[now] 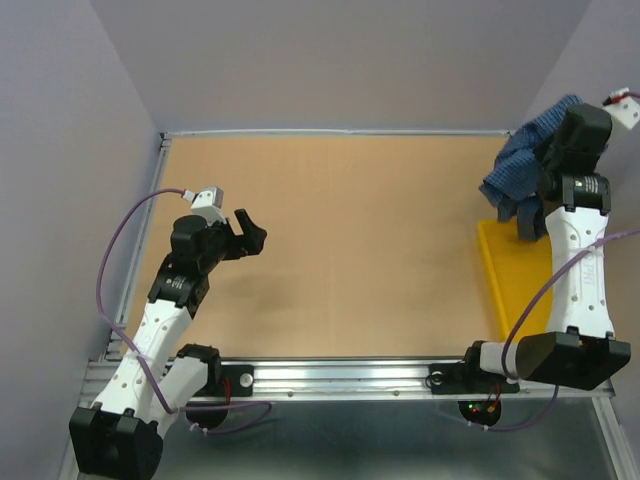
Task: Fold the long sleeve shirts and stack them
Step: Grab the shirt from the pile, then move the shirt to the center of the board
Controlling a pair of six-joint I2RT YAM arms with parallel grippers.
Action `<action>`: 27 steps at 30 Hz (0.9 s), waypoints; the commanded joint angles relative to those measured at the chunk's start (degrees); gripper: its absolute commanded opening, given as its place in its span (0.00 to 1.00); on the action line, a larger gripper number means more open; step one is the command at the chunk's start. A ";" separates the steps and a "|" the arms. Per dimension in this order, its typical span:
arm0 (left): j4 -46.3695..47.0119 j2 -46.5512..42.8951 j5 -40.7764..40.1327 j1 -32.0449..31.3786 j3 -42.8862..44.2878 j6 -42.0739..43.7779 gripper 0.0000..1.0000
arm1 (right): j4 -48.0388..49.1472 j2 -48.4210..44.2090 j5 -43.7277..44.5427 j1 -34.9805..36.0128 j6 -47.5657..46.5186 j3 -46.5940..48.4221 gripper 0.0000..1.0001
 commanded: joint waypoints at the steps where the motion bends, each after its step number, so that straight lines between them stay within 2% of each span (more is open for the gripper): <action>1: 2.55 -0.73 0.05 0.17 0.53 0.68 0.99 | 1.85 3.26 -0.57 13.62 -7.12 15.70 0.00; 2: 2.64 -0.82 -0.04 0.26 0.53 0.68 0.99 | 1.85 5.10 -1.79 18.69 -7.39 17.73 0.00; 4: 2.90 -1.35 -0.30 0.35 0.27 0.60 0.99 | 1.85 7.22 -3.20 23.29 -7.57 22.31 0.01; 5: 2.90 -1.43 -0.39 0.44 0.27 0.60 0.99 | 1.85 8.19 -1.82 28.62 -7.83 23.02 0.01; 9: 2.81 -1.70 -1.00 0.61 0.27 0.51 0.99 | 1.93 14.51 2.51 40.61 -8.71 21.89 0.01; 12: 2.64 -2.05 -1.88 0.70 0.18 0.51 0.99 | 2.37 18.38 -1.17 46.42 -6.17 16.10 0.52; 14: 2.55 -2.40 -2.23 0.70 0.00 0.42 0.99 | 2.72 19.53 -6.34 48.70 -4.41 10.65 0.71; 15: 2.55 -2.58 -2.49 0.70 0.00 0.42 0.99 | 2.90 19.97 -7.42 48.98 -3.45 8.63 0.74; 18: 2.55 -2.75 -2.94 0.70 0.00 0.33 0.99 | 5.35 17.88 -9.72 49.42 -1.34 -0.51 0.79; 22: 2.55 -2.32 -2.85 0.79 0.00 0.33 0.99 | 7.47 13.05 -2.70 49.16 -1.94 -10.80 0.82; 24: 2.55 -1.62 -2.50 0.79 0.00 0.24 0.99 | 7.91 9.97 -1.10 47.23 -1.95 -14.57 0.81; 27: 2.64 0.31 -1.97 0.79 0.00 -0.54 0.99 | 8.35 7.68 -5.11 41.52 -0.11 -17.39 0.79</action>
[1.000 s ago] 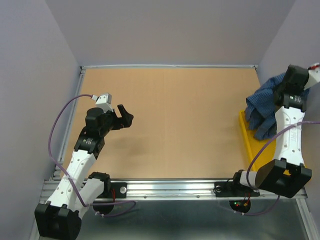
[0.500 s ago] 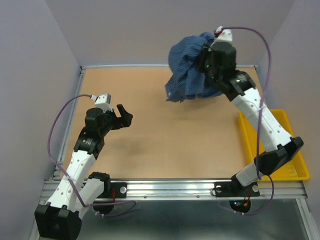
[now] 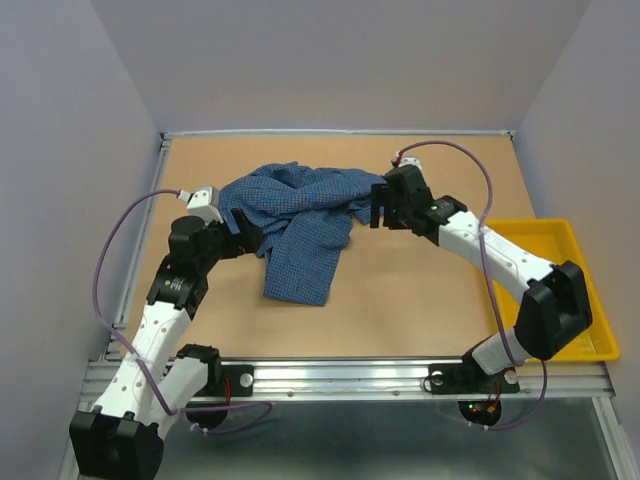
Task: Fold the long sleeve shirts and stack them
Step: Move the shirt to the center of the board, then flatten the shirt out
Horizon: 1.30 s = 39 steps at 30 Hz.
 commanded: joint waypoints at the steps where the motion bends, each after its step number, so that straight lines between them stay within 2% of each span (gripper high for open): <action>1: 2.40 1.98 0.72 0.26 0.18 -0.61 0.99 | 6.31 -6.84 -1.46 -8.58 3.72 -4.17 0.79; 6: 1.87 6.81 0.55 0.18 1.32 -3.77 0.99 | 12.90 -5.88 -10.68 -11.33 7.42 -8.06 0.77; 8: 1.87 7.96 -1.03 0.18 1.93 -5.35 0.99 | 17.03 -3.25 -13.50 -11.33 11.54 -9.02 0.77; 16: 6.52 16.30 -7.01 0.26 3.43 -15.10 0.99 | 35.31 5.63 -15.19 -11.33 29.21 -13.60 0.79; 25: 11.10 27.38 -11.06 2.72 6.33 -18.80 0.99 | 42.26 16.35 -14.31 -10.89 34.40 -11.22 0.82; 34: 15.67 36.61 -10.35 4.04 9.32 -21.70 0.99 | 45.61 22.25 -14.31 -10.62 36.25 -8.77 0.80; 38: 16.28 40.56 -9.83 4.22 11.51 -22.76 0.98 | 45.52 24.97 -15.28 -10.62 36.17 -6.83 0.74; 39: 16.63 42.05 -9.74 4.31 11.60 -22.94 0.98 | 45.52 25.23 -15.36 -10.62 36.25 -6.74 0.67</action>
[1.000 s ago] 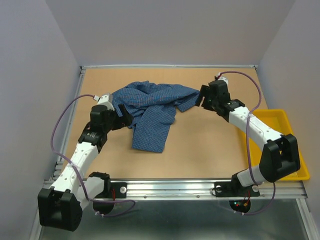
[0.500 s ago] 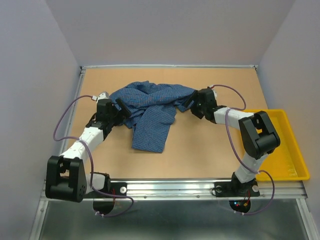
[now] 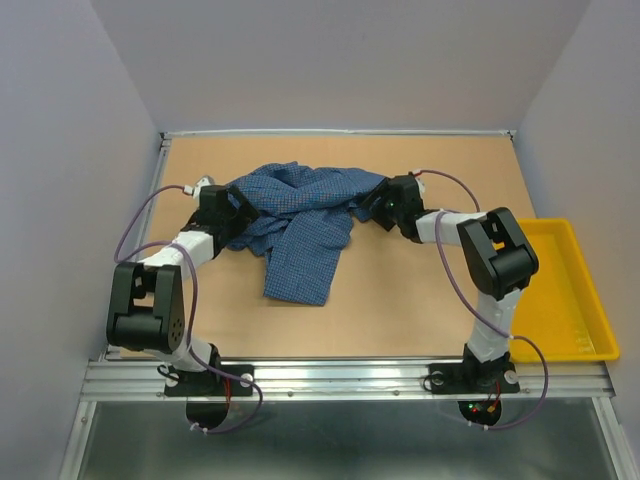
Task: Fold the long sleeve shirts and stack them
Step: Flatten the shirt out
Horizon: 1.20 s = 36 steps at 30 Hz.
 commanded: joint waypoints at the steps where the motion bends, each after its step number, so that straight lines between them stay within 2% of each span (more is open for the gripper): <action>1: 3.22 2.68 -0.27 0.50 3.14 -1.63 0.97 | 1.24 2.20 0.24 0.48 0.65 2.53 0.64; 2: 3.22 3.38 1.12 0.50 3.24 -1.71 0.95 | 1.15 2.11 0.59 0.48 0.56 2.53 0.59; 4: 3.48 4.70 2.18 0.59 3.41 -1.45 0.85 | 0.28 1.06 1.82 0.39 -1.01 2.44 0.38; 5: 3.83 4.70 2.45 0.59 3.15 -0.93 0.76 | -0.16 0.01 2.43 0.31 -1.80 2.44 0.21; 7: 4.10 4.18 2.54 0.59 2.71 -0.31 0.67 | -2.61 -1.66 3.05 0.13 -4.34 2.61 0.09; 8: 4.10 3.74 2.45 0.59 2.62 0.04 0.56 | -3.41 -2.71 3.40 -0.22 -5.32 2.70 0.02; 10: 3.83 1.90 1.31 0.59 2.71 1.35 0.45 | -6.13 -6.30 4.46 -0.92 -9.08 3.05 0.01; 11: 3.40 1.11 0.78 0.59 3.06 1.80 0.42 | -7.54 -7.46 4.90 -0.93 -10.41 3.49 0.00; 13: 0.68 -1.27 0.34 0.59 4.28 4.24 0.29 | -12.61 -10.00 6.04 -1.98 -13.49 5.86 0.00; 14: -0.46 -2.06 -2.53 0.59 6.29 5.39 0.23 | -14.21 -12.80 6.31 -3.02 -16.81 6.74 0.01; 15: -1.69 -2.93 -3.52 0.59 7.44 6.80 0.01 | -15.71 -14.13 6.57 -3.56 -18.58 8.92 0.00; 18: -7.76 -6.28 -8.09 0.59 13.85 12.15 0.00 | -23.00 -19.59 7.63 -6.11 -25.26 13.23 0.00; 22: -18.29 -9.35 -12.48 0.68 26.14 18.92 0.00 | -33.45 -24.16 9.64 -9.18 -35.88 27.00 0.01; 25: -23.74 -10.06 -13.72 0.68 32.30 20.43 0.00 | -37.59 -24.60 12.10 -9.63 -41.77 34.58 0.01; 29: -27.19 -8.40 -13.99 0.77 35.48 22.10 0.01 | -38.75 -22.68 15.45 -11.20 -45.57 37.33 0.04; 31: -28.15 -5.24 -12.59 0.77 36.19 22.45 0.10 | -39.10 -20.14 15.97 -12.44 -45.76 38.03 0.20; 32: -28.68 -3.84 -11.62 0.77 36.63 22.45 0.13 | -39.28 -19.17 15.63 -12.79 -45.76 38.03 0.31; 33: -29.30 -1.04 -10.31 0.77 36.98 22.54 0.22 | -39.71 -18.03 14.75 -13.23 -45.67 38.21 0.50; 34: -29.56 0.21 -7.25 0.77 37.86 22.63 0.29 | -40.07 -16.45 14.22 -13.14 -45.06 38.30 0.58; 35: -29.74 1.35 -5.65 0.77 38.21 22.63 0.44 | -40.42 -15.74 13.26 -13.14 -44.62 38.30 0.65; 36: -30.18 2.93 -4.33 0.77 38.65 22.37 0.51 | -40.94 -15.56 10.73 -13.14 -44.09 38.04 0.74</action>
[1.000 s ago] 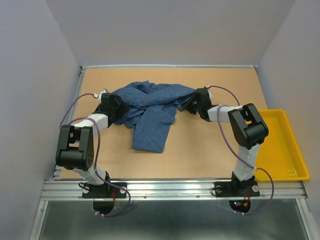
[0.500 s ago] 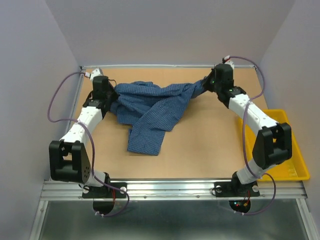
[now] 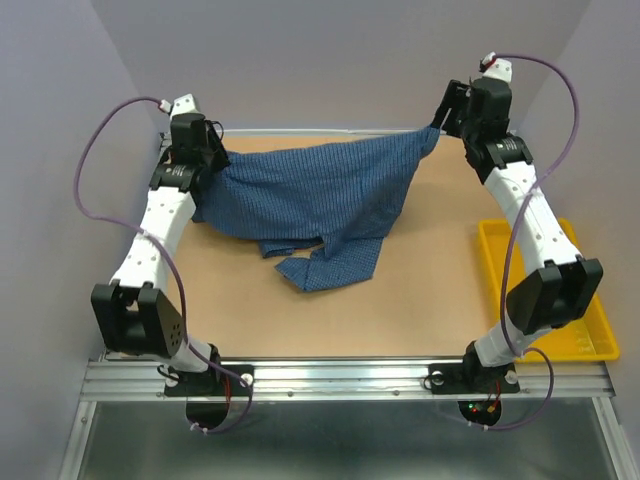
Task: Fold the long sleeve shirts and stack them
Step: Flatten the shirt out
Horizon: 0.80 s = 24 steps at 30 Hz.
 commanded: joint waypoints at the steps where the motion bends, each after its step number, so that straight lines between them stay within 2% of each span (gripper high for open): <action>1: -4.65 5.89 6.21 0.44 2.09 1.21 0.54 | -5.23 3.64 -3.21 -0.92 -0.27 0.31 0.78; 2: -4.56 5.72 7.79 0.35 1.92 0.34 0.59 | -5.24 2.85 -4.97 -0.84 1.48 -0.48 0.82; 3: -4.22 5.29 8.15 0.35 1.39 -0.02 0.74 | -5.24 2.41 -6.90 -0.84 2.19 -1.35 0.88; 4: -2.73 3.54 8.24 0.35 -0.35 -0.28 0.79 | -5.24 1.71 -10.83 -0.66 3.94 -3.54 0.90; 5: -2.02 2.48 8.16 0.35 -1.33 -1.07 0.96 | -5.24 0.40 -12.53 -0.14 4.65 -4.86 0.91; 6: -1.41 1.43 7.81 0.35 -2.38 -1.43 0.99 | -5.24 -0.40 -13.94 0.56 5.10 -6.18 0.92; 10: 0.35 -4.55 7.37 0.35 -9.58 -4.67 0.99 | -5.32 -3.65 -16.41 6.71 5.80 -14.70 0.92; 16: 5.88 -14.73 6.13 2.28 -31.18 -12.83 0.98 | -6.55 -8.83 -19.39 19.27 5.98 -28.50 0.84; 18: 7.47 -17.99 6.05 3.95 -35.07 -14.34 0.98 | -7.25 -10.24 -18.35 23.66 7.21 -33.67 0.84; 20: 7.74 -19.58 4.91 5.70 -39.03 -16.45 0.98 | -7.52 -12.18 -16.07 26.57 9.04 -38.86 0.84; 24: 10.20 -20.56 5.25 11.59 -43.26 -18.48 0.99 | -7.35 -12.80 -15.18 27.46 11.51 -42.93 0.84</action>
